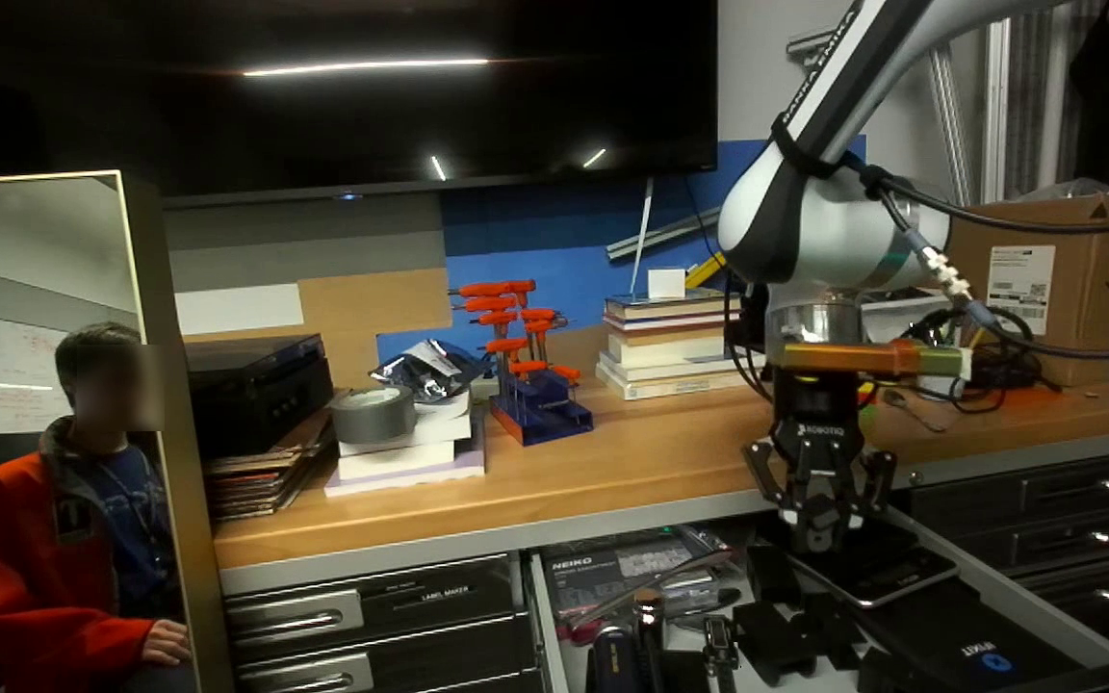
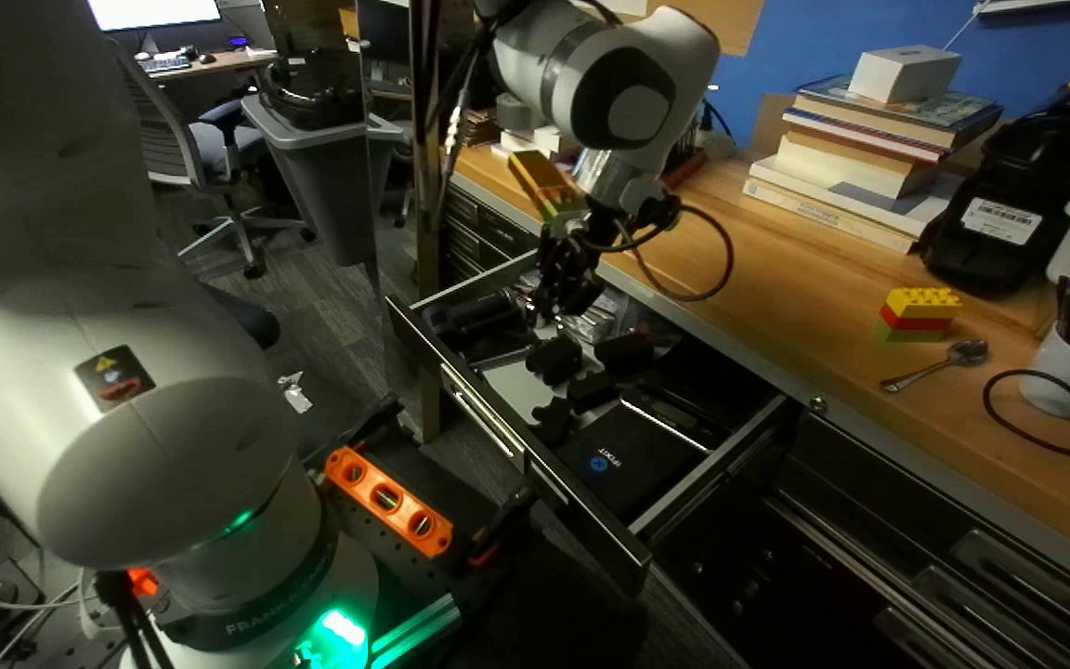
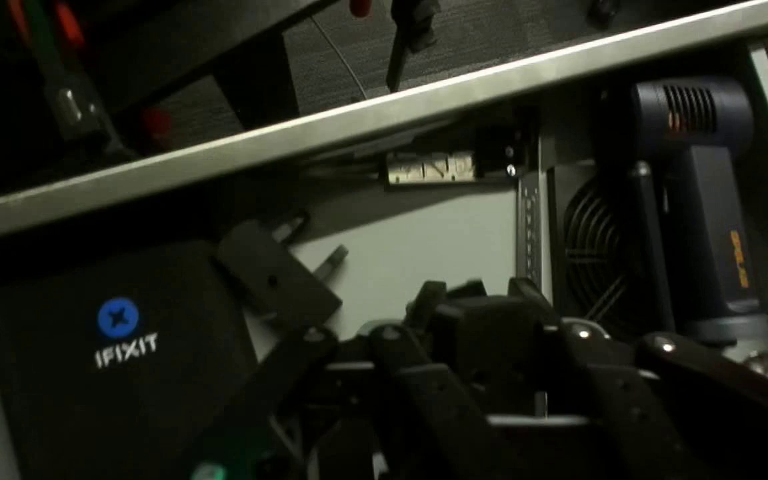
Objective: Put the black objects in the drawer and close it
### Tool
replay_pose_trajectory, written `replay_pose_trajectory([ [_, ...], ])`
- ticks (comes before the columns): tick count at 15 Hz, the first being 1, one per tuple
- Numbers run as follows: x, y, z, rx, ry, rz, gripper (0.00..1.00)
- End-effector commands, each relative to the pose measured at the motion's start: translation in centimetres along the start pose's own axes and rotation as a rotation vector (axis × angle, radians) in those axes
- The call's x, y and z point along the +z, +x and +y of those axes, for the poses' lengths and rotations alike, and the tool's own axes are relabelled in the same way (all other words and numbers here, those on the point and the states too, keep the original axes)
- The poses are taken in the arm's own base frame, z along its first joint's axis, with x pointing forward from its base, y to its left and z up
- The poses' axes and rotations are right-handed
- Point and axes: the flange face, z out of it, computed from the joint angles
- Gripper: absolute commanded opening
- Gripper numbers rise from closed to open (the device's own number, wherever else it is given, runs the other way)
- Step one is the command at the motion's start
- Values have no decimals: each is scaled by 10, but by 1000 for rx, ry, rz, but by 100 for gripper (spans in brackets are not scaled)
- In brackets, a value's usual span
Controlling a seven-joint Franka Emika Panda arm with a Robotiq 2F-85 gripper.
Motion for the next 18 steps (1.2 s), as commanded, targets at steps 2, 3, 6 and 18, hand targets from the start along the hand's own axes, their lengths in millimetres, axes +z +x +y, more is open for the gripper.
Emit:
replay_pose_trajectory([
  [2,67,-84,-10,22,-7,54,16],
  [3,82,-93,-16,24,-15,70,16],
  [6,104,-97,-48,22,-52,114,16],
  [18,88,-64,-49,107,-51,335,16],
])
